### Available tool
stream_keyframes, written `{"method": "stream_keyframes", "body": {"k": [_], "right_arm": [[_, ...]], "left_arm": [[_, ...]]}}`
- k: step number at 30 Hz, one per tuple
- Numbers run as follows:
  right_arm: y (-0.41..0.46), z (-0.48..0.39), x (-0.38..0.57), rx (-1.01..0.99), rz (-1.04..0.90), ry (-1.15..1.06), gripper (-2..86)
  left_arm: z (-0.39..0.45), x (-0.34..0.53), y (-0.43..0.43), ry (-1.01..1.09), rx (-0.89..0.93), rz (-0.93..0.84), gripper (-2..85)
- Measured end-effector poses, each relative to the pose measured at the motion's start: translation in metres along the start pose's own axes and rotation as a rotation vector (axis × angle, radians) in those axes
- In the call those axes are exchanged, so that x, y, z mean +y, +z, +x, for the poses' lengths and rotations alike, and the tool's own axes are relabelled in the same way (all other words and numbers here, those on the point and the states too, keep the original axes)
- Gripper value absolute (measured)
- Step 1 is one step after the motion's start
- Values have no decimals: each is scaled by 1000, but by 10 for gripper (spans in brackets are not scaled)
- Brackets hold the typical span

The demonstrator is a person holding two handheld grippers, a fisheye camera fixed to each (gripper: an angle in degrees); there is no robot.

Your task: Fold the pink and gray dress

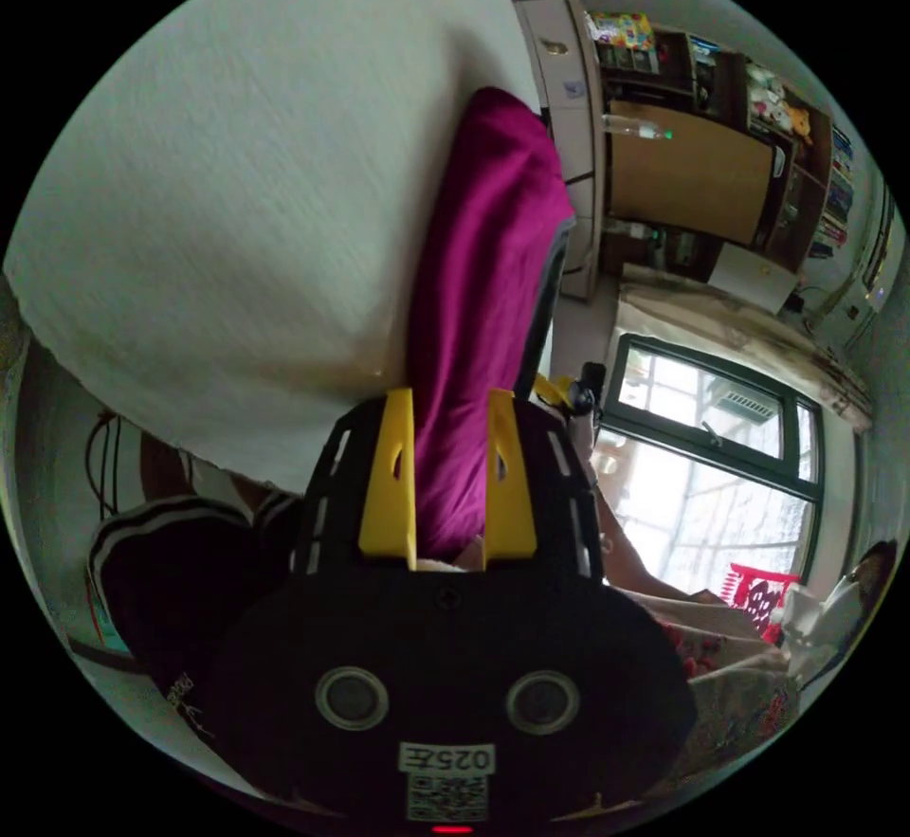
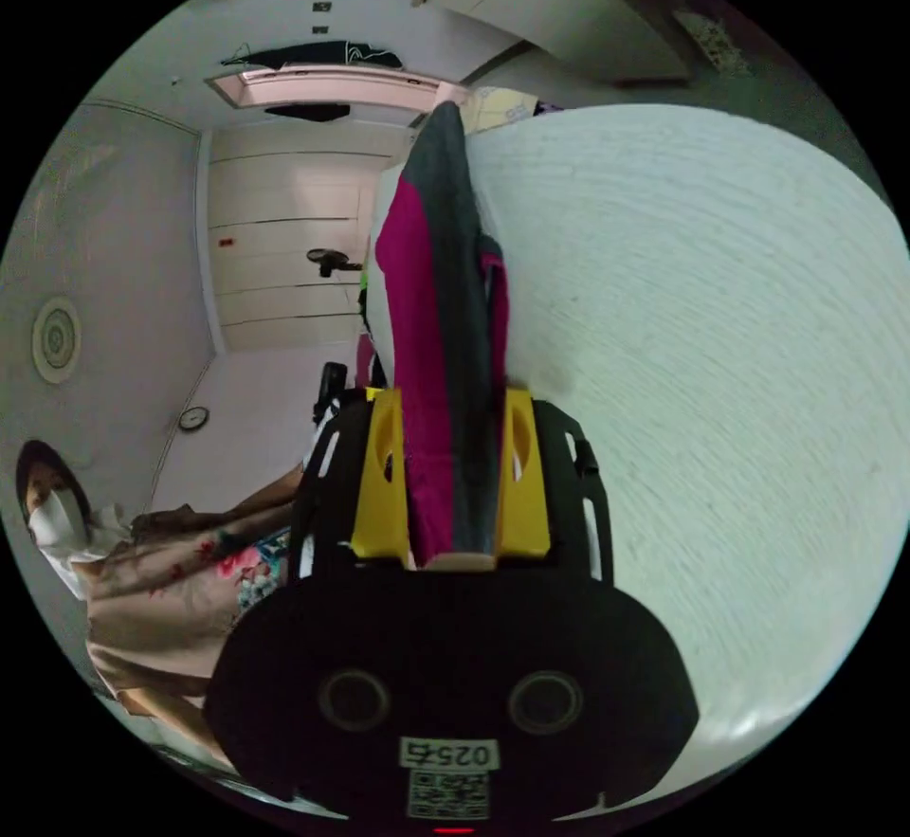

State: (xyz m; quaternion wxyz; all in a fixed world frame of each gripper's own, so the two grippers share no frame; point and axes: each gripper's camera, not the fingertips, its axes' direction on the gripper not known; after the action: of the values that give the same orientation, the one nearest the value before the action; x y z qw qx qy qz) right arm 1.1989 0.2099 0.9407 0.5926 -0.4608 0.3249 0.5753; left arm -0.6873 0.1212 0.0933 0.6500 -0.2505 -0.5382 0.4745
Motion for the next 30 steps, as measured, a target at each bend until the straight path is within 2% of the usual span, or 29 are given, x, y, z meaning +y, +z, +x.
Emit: {"method": "stream_keyframes", "body": {"k": [3,8,12,14,17,19,22,25,30], "right_arm": [[0,-14,-4,85,-49,-63,117],[-14,-26,-5,93,-117,-113,105],[-25,-21,-5,93,-114,-81,45],[-29,-17,-3,44,-107,-57,31],[-44,-12,6,-148,-68,-42,17],[-61,-19,18,-311,-20,-72,11],[-76,-47,32,-459,14,-139,8],[-83,-102,45,-511,13,-259,6],[-85,-210,59,-475,30,-451,5]], "left_arm": [[6,10,1,-20,23,-10,97],[26,22,-2,30,-56,-40,104],[21,36,-9,-25,-58,-17,47],[18,38,-9,-28,-98,-47,7],[13,47,-24,-21,14,-40,-11],[16,62,-46,53,174,-18,-13],[34,90,-85,184,323,27,-14],[64,127,-129,319,397,86,-14],[110,197,-211,528,373,260,-15]]}}
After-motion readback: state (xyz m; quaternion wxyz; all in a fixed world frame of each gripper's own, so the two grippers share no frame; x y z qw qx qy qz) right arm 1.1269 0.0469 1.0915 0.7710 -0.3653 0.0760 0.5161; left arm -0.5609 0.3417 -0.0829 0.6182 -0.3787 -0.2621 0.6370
